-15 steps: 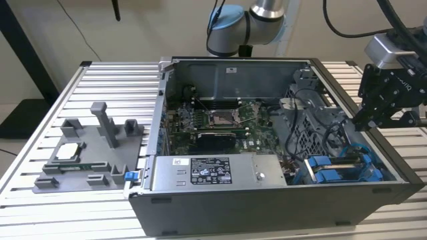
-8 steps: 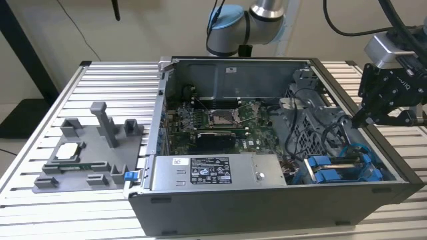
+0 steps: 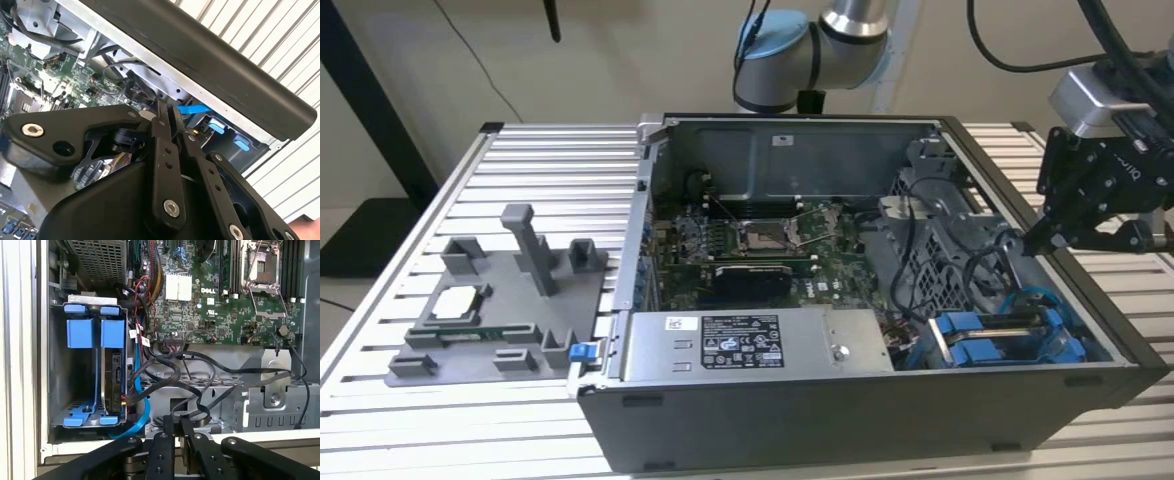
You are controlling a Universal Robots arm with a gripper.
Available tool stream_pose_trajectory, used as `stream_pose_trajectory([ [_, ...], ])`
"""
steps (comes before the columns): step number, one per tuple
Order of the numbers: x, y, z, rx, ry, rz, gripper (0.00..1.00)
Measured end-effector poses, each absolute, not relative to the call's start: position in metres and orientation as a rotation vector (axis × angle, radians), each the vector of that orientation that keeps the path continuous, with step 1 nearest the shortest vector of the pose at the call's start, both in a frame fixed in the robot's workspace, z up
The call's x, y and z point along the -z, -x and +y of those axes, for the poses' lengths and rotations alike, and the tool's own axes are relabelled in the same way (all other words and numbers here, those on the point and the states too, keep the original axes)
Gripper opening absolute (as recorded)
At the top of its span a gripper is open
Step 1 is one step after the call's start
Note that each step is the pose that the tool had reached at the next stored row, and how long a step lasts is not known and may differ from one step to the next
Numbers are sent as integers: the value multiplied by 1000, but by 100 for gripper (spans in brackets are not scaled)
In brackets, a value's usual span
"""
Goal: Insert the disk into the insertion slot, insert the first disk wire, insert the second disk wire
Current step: 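Insert the second disk wire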
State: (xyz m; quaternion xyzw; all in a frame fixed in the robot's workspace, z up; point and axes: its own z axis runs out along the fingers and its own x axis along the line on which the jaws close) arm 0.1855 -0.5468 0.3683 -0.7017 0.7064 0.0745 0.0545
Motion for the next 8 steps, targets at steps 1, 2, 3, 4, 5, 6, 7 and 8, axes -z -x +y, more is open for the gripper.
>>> stream_pose_trajectory([
  [1, -368, -186, -547, -227, 2131, 2145, 0],
  [2, -368, -186, -547, -228, 2130, 2145, 0],
  [3, -368, -186, -547, -228, 2130, 2145, 0],
  [4, -368, -186, -547, -228, 2130, 2145, 0],
  [5, -369, -186, -547, -228, 2130, 2145, 0],
  [6, -369, -186, -547, -228, 2130, 2145, 0],
  [7, -370, -185, -547, -228, 2130, 2145, 0],
  [8, -371, -185, -547, -228, 2130, 2145, 0],
])
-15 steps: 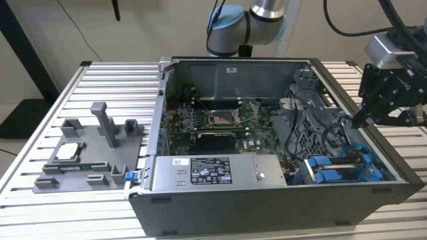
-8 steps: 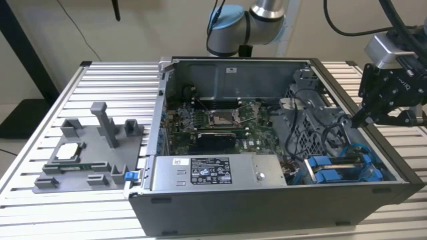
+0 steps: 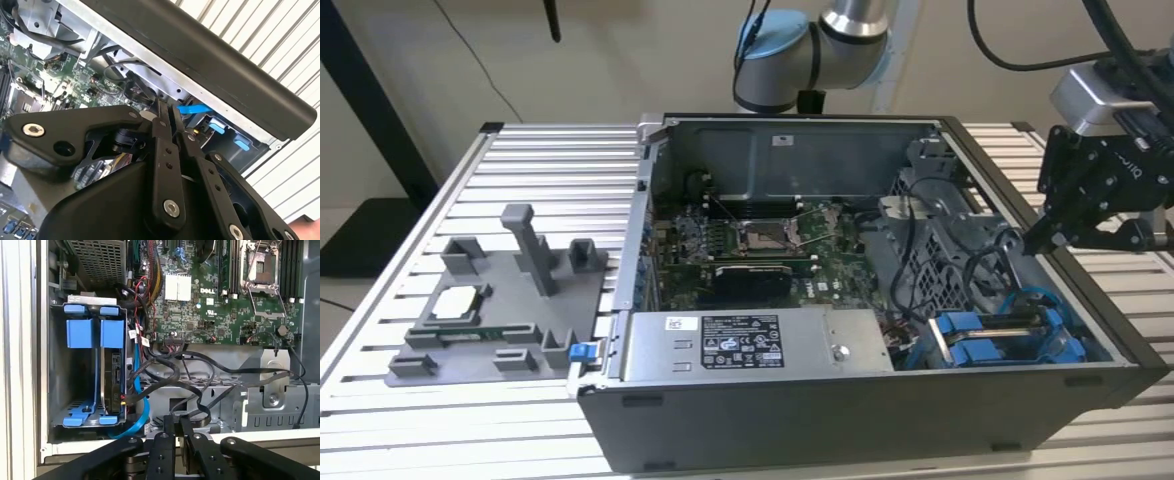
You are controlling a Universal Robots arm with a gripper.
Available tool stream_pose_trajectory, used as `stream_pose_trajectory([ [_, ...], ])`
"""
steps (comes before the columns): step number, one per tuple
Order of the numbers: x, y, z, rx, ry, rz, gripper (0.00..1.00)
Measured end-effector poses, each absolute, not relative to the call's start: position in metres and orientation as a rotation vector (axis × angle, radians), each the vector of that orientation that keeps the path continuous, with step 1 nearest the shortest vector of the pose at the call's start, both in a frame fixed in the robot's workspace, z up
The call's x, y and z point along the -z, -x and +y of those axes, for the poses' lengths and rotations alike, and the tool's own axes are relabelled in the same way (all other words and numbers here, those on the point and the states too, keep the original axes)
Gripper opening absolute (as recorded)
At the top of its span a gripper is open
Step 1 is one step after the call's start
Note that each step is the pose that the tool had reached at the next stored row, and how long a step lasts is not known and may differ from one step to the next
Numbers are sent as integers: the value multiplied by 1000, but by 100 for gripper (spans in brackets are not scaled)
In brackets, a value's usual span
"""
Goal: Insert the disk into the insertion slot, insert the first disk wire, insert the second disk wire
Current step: 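Insert the second disk wire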
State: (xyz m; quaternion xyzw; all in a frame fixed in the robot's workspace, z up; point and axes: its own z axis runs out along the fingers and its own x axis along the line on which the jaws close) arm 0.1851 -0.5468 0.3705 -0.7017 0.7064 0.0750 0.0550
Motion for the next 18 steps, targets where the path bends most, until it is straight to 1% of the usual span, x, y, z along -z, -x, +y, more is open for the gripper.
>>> stream_pose_trajectory([
  [7, -376, -179, -547, -228, 2130, 2145, 0],
  [18, -395, -170, -547, -227, 2130, 2145, 0],
])
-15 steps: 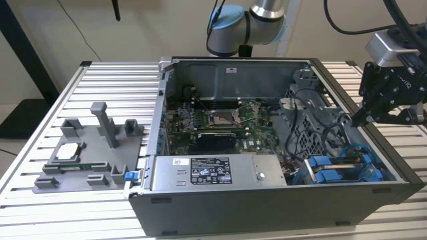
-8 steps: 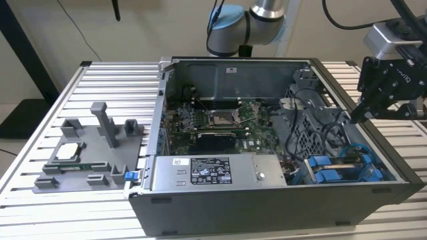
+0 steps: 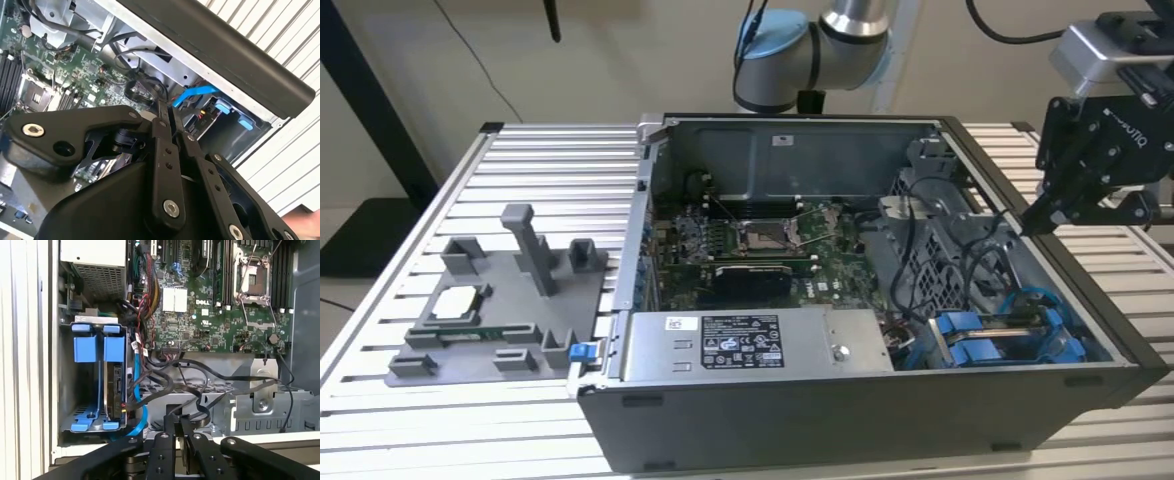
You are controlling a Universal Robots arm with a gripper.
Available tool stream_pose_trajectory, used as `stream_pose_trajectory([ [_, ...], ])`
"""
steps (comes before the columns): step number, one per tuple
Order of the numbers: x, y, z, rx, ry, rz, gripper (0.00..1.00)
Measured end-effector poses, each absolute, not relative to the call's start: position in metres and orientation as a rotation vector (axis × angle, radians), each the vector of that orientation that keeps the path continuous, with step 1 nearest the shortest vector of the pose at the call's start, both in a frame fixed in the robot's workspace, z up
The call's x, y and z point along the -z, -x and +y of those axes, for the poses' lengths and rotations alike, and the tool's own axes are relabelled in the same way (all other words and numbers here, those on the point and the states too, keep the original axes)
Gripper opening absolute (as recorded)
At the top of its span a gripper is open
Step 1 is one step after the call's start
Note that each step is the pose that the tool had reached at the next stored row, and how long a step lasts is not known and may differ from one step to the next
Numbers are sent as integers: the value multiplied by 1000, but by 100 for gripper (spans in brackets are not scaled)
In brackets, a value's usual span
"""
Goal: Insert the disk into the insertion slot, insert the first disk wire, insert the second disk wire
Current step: 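Insert the second disk wire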
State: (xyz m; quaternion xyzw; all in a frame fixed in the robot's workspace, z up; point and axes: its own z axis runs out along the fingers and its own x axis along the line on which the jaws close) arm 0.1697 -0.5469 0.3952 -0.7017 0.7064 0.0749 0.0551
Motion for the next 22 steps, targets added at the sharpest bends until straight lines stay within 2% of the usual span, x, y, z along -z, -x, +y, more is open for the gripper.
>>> stream_pose_trajectory([
  [22, -407, -153, -547, -224, 2129, 2143, 0],
])
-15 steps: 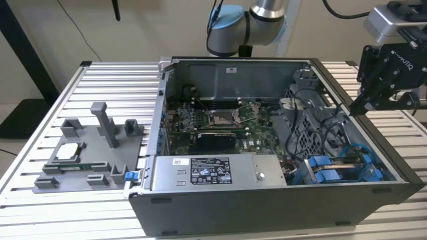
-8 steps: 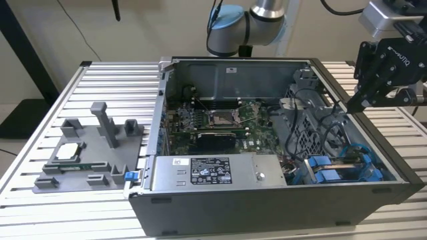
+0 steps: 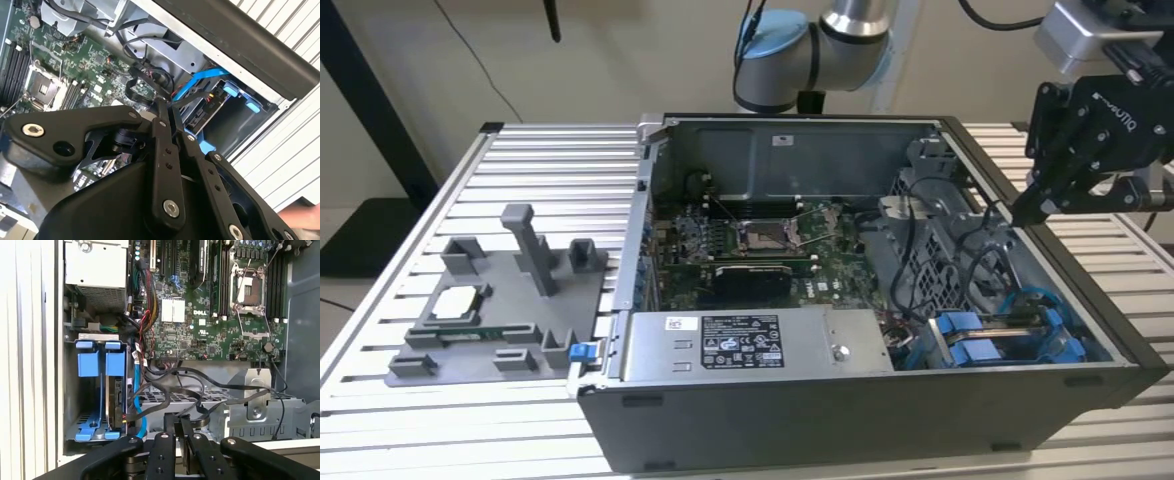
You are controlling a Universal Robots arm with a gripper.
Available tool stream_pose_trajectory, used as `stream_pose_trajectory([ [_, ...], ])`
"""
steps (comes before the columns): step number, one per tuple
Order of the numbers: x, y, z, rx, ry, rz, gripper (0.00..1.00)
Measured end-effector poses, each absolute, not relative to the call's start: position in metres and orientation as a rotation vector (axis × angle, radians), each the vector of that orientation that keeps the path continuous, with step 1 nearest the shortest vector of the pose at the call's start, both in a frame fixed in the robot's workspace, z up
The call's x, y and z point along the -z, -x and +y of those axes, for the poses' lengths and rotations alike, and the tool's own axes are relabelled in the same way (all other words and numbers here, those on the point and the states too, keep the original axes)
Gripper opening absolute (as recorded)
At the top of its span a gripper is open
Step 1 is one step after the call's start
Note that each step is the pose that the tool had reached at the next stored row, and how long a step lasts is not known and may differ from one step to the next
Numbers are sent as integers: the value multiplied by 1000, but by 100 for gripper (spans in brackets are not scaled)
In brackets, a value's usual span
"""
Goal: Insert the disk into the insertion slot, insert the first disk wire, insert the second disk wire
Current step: 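Insert the second disk wire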
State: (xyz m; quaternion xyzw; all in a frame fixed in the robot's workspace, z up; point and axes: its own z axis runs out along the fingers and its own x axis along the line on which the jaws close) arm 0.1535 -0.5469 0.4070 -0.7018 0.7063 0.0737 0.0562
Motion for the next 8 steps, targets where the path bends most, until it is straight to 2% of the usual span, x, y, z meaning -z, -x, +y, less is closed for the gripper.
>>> stream_pose_trajectory([
  [8, -410, -150, -547, -224, 2129, 2143, 0],
])
